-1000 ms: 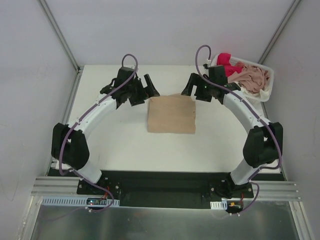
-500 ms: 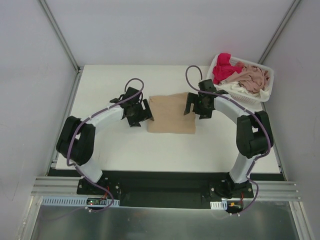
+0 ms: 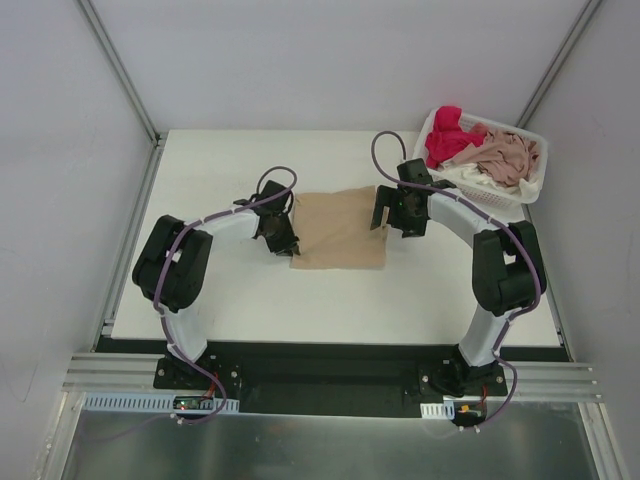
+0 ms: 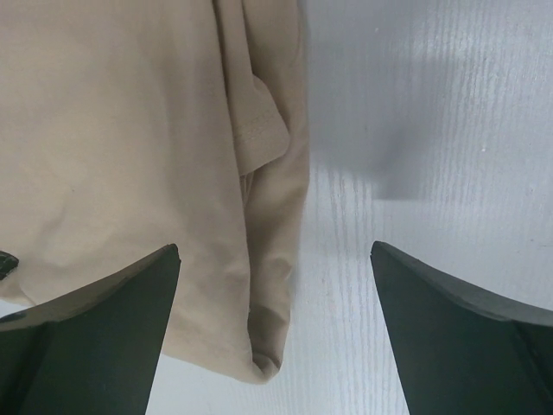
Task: Fold and stack the t-shirts
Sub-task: Fold the long partially folded tshirt into a neat square, then put the neatly folded tshirt into the corner of the board with the left arm
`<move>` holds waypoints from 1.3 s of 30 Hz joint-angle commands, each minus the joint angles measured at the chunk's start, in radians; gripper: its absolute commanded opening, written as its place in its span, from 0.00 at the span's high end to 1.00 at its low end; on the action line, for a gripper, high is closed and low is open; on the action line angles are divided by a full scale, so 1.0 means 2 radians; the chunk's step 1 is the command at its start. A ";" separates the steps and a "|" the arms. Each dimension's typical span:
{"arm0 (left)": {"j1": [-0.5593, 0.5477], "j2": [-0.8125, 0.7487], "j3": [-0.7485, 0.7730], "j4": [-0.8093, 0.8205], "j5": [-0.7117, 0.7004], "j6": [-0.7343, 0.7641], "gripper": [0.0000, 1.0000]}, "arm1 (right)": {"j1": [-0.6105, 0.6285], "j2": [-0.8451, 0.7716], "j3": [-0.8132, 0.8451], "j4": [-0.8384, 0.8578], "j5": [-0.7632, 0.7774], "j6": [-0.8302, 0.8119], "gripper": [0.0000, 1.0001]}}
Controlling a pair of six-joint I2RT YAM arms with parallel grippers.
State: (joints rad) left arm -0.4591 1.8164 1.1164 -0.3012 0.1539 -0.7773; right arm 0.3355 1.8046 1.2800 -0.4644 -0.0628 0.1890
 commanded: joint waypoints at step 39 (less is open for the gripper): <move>-0.005 0.136 0.209 -0.137 -0.089 0.037 0.83 | 0.001 -0.500 -0.243 -0.062 0.043 -0.015 0.03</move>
State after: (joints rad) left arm -0.4614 2.0541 1.5059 -0.5053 -0.0231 -0.7204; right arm 0.3367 0.8589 0.8131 -0.5335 -0.0376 0.1848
